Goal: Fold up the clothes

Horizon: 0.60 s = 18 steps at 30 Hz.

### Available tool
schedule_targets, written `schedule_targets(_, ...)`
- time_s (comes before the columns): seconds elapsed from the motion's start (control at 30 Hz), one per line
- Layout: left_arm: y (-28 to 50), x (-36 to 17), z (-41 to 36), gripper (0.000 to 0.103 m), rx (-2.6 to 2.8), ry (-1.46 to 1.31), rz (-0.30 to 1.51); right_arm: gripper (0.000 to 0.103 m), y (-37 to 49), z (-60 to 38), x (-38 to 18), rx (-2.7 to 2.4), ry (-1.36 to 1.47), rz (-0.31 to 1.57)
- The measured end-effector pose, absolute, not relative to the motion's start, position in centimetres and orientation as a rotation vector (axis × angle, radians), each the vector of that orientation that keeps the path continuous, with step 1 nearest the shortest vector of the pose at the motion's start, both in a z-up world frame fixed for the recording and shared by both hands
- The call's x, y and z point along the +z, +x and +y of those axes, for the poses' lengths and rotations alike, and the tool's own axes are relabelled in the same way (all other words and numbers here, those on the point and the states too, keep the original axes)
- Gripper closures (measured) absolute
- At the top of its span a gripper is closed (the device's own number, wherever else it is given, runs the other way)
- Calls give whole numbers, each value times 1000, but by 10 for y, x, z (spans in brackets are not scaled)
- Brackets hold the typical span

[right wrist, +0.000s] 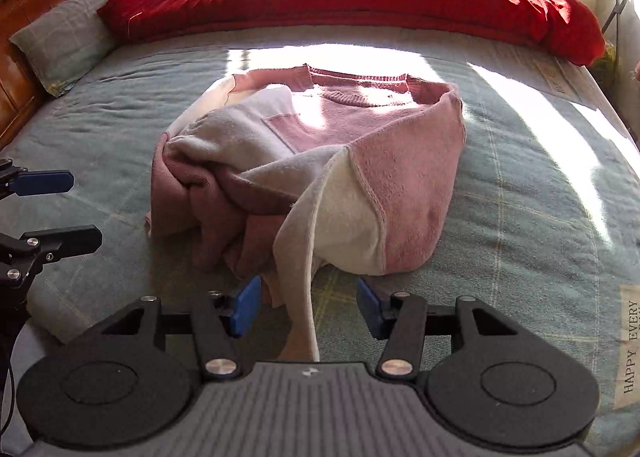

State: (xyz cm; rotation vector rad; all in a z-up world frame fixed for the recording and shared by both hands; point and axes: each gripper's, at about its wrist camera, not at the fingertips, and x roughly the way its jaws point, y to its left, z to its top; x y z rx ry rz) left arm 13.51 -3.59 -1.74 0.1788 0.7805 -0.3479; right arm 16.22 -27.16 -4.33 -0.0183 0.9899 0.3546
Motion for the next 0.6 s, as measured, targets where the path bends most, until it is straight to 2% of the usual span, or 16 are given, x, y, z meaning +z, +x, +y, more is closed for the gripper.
schedule_targets(0.07,140,-21,-35,22,-346,175,783,47,168,-270,-50,377,-10,1006)
schedule_targets(0.13,146,-24,-34,22,-354,157,802,53,172,-267,-55,395,-12,1016)
schedule_targets(0.2,149,-27,-36,22,-353,163,804,71,175,-265,-58,407,-26,1015)
schedule_targets(0.23,150,-28,-36,22,-353,166,805,72,178,-264,-60,414,-30,1021)
schedule_targets(0.27,151,-29,-37,22,-353,171,802,77,180,-264,-62,421,-29,1024)
schedule_targets(0.3,152,-30,-38,22,-359,168,801,91,181,-264,-63,427,-37,1031)
schedule_targets(0.33,153,-31,-39,22,-364,165,800,94,183,-264,-64,433,-48,1040)
schedule_targets(0.4,155,-33,-41,22,-367,153,803,98,185,-267,-61,425,-79,1036)
schedule_targets(0.6,157,-33,-51,22,-378,176,795,99,192,-289,-44,384,-155,1025)
